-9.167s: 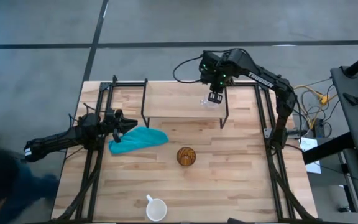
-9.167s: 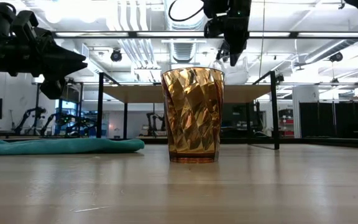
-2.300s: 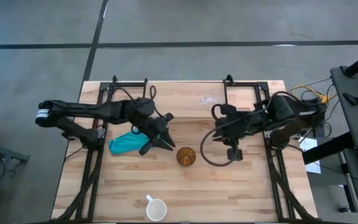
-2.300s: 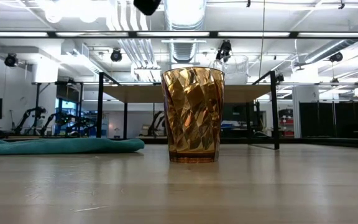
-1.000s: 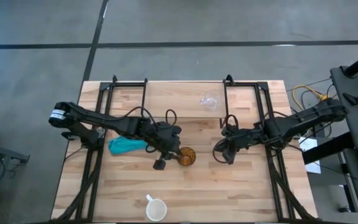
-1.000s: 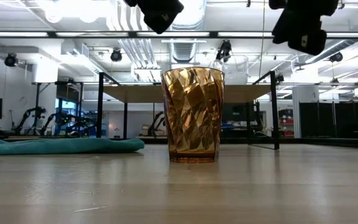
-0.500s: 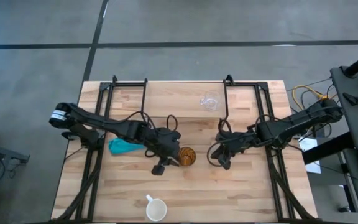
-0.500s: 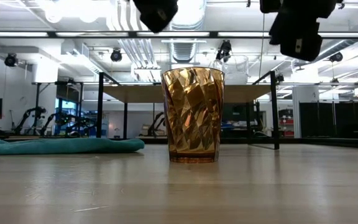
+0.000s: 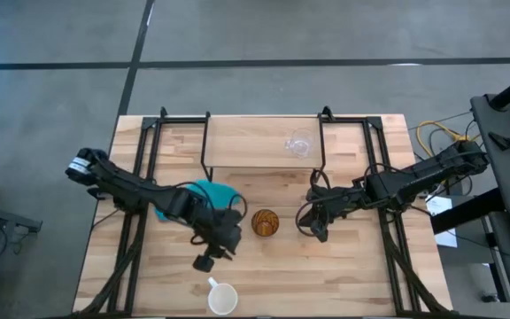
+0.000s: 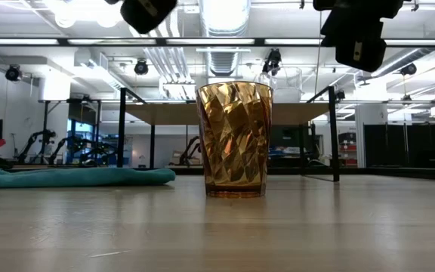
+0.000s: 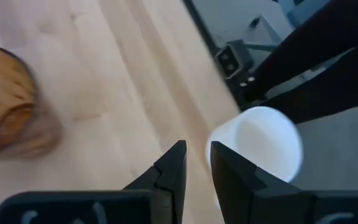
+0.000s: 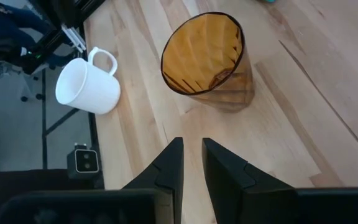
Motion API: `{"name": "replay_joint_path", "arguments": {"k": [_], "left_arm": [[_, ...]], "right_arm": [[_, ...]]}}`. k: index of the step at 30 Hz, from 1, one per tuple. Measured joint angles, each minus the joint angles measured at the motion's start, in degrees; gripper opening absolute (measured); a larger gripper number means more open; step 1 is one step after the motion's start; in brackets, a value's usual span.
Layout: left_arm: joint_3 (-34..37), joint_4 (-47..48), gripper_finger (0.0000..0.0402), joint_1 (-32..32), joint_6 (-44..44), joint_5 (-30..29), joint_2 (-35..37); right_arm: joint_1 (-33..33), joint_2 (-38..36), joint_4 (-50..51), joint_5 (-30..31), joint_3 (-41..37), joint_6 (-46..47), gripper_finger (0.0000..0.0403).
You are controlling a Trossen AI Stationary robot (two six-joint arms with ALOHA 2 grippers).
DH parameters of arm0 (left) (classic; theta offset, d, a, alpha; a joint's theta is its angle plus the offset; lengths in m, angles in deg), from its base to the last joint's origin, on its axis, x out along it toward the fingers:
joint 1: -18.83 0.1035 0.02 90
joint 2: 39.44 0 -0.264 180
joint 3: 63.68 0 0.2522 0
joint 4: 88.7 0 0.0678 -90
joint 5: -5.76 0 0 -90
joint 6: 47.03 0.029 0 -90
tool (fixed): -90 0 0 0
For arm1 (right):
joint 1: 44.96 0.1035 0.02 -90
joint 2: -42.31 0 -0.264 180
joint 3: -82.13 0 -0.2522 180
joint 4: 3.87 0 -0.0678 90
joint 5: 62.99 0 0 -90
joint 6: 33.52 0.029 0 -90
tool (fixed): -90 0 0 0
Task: Stack small to large cups/mugs on shelf
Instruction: Put the white mug on the shelf
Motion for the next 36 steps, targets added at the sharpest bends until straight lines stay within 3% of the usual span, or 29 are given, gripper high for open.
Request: {"name": "replay_joint_path", "arguments": {"k": [11, 20, 27, 36], "left_arm": [[0.31, -3.77, 0.0059, -7.29, -13.39, -0.07, 0.01], [0.59, -4.66, 0.0059, -11.05, -25.84, -7.04, 0.01], [1.80, -4.69, 0.0059, -12.15, -29.57, -12.88, 0.01], [1.90, -8.65, 0.0059, -13.57, -32.05, -10.44, -4.29]], "right_arm": [[0.00, 0.00, 0.03, -0.01, 0.00, -0.21, 0.0054], [0.00, -0.02, 0.04, -0.02, 0.00, -0.26, 0.0054], [0.00, -0.02, 0.04, -0.02, 0.00, -0.25, 0.0054], [0.00, -0.02, 0.17, -0.04, 0.00, -0.87, 0.0054]]}}
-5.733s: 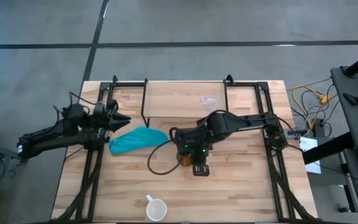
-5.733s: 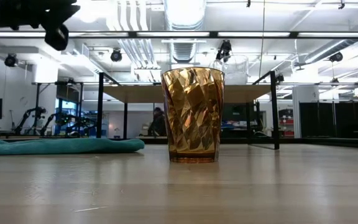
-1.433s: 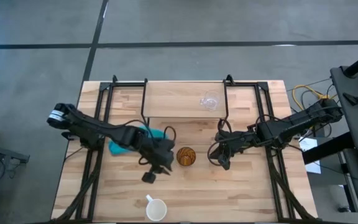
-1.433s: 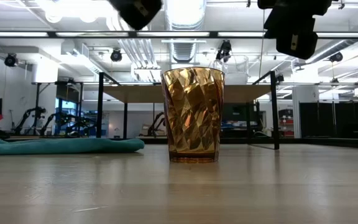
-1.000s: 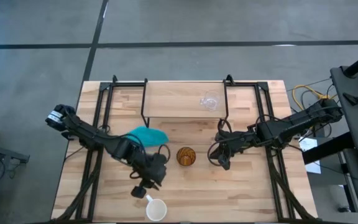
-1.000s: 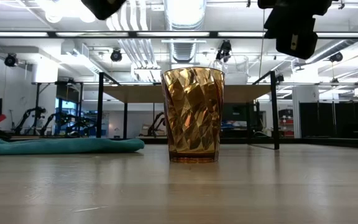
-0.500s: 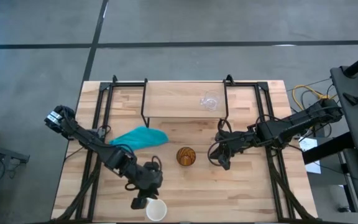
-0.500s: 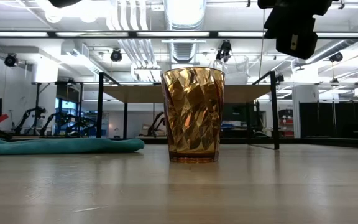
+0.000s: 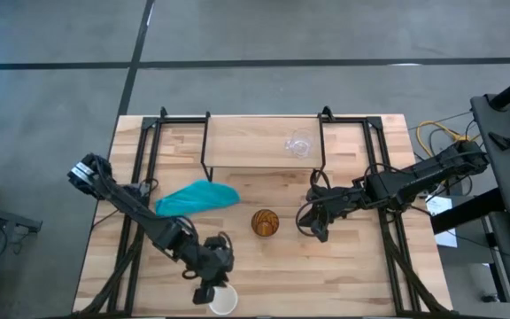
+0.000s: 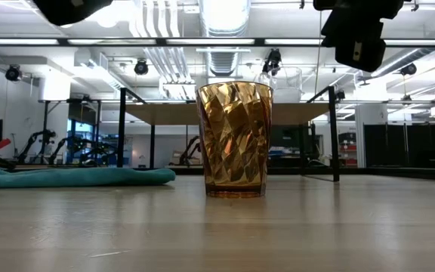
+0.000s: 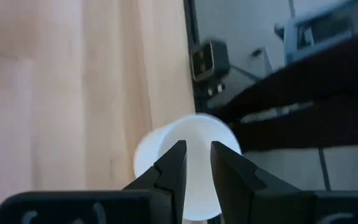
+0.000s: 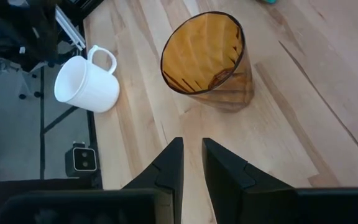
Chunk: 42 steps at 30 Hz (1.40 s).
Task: Stack small to large cups/mugs on shelf
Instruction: Put the white mug on the shelf
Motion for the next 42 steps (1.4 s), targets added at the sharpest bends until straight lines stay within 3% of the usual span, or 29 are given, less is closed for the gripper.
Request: {"name": "replay_joint_path", "arguments": {"k": [8, 20, 42], "left_arm": [[-1.89, -0.70, 0.0059, -0.40, 1.49, 0.90, -4.98], [-1.37, 3.08, 0.0059, -0.31, 7.70, 0.83, -5.73], [0.10, 2.93, 0.0059, -0.15, 7.91, 0.39, -5.80]], "right_arm": [[0.00, 0.00, -0.02, 0.00, 0.00, -0.29, 0.0054], [0.00, -0.02, -0.04, 0.00, -0.02, -1.03, 0.0054], [0.00, -0.01, -0.07, 0.00, -0.07, -1.07, 0.0054]]}}
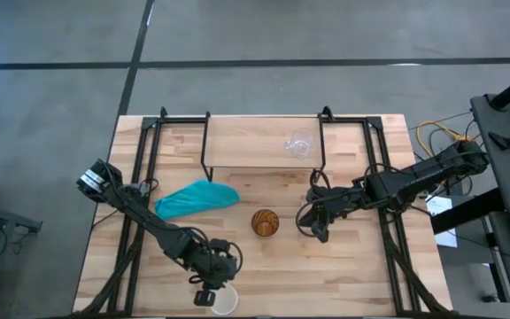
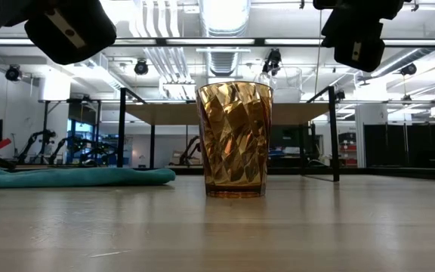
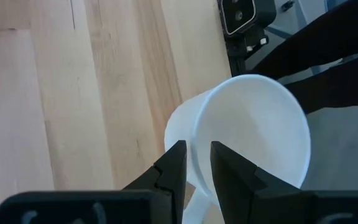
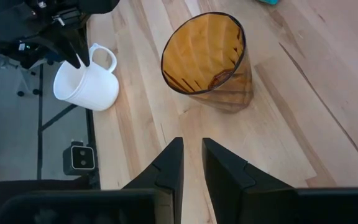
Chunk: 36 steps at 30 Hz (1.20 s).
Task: Stack small to large cups/mugs on shelf
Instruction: Put the white mug on the shelf
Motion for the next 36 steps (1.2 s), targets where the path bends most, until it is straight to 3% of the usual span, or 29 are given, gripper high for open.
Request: {"name": "replay_joint_path", "arguments": {"k": [32, 36], "left_arm": [[3.99, -3.92, 0.0059, 0.81, -0.37, -0.15, -1.33], [3.43, -4.95, 0.0043, 0.96, -0.37, 1.03, -3.11]], "right_arm": [[-0.01, 0.01, -0.04, 0.04, -0.02, -0.62, 0.0054], [0.00, 0.01, -0.05, 0.04, -0.02, -1.25, 0.0054]]}}
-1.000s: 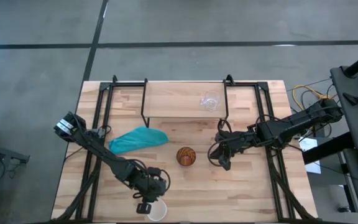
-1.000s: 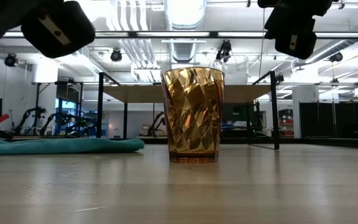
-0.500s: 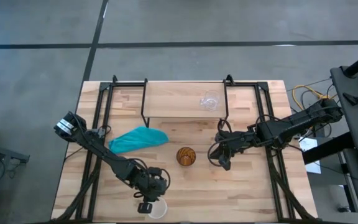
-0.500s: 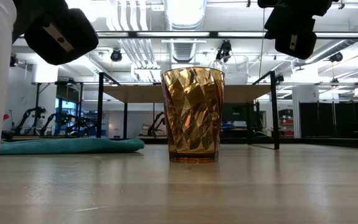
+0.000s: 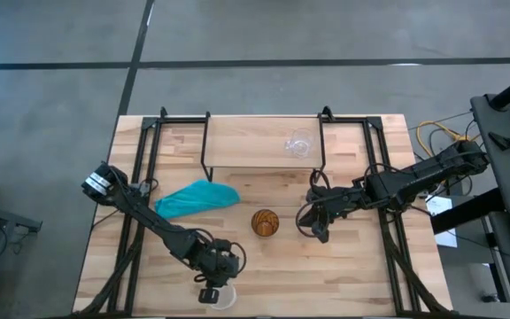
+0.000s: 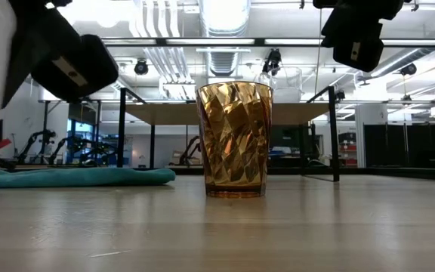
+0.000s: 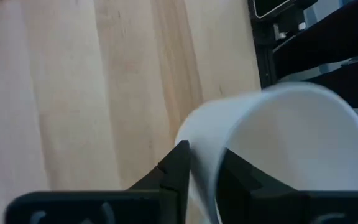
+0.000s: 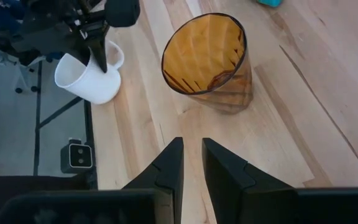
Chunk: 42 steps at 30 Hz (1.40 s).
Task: Stack small to large cups/mugs on shelf
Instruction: Put the white mug on the shelf
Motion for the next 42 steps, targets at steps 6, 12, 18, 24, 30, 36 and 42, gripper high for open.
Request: {"name": "replay_joint_path", "arguments": {"k": [6, 12, 18, 24, 30, 36, 42], "left_arm": [[-2.29, 1.39, 0.0007, 0.40, 0.44, 0.25, 1.02], [-7.99, 15.71, 0.0003, 2.61, 0.55, -0.89, 5.22], [-16.18, 27.12, 0.0001, 7.92, 3.43, -10.72, 10.49], [-24.45, 37.38, 0.0001, 18.47, 6.09, -17.79, 12.42], [-29.63, 40.46, 0.0000, 30.41, 5.97, -17.22, 11.99], [-35.17, 39.56, 0.0000, 39.96, 3.56, -16.98, 10.33], [-39.19, 39.57, 0.0000, 45.93, 2.90, -10.40, 7.11]], "right_arm": [[0.00, 0.00, -0.01, 0.00, 0.00, -0.03, 0.0054], [0.00, 0.00, 0.01, 0.00, 0.00, -0.07, 0.0054], [-0.01, 0.00, -0.33, 0.01, 0.00, -0.04, 0.0054], [-0.02, 0.00, -0.52, 0.02, 0.00, -0.04, 0.0054], [-0.02, 0.00, -1.14, 0.02, 0.00, -0.04, 0.0054], [-0.06, 0.00, -1.70, 0.04, 0.00, -0.04, 0.0054], [-0.06, 0.00, -1.65, 0.09, 0.00, -0.09, 0.0054]]}}
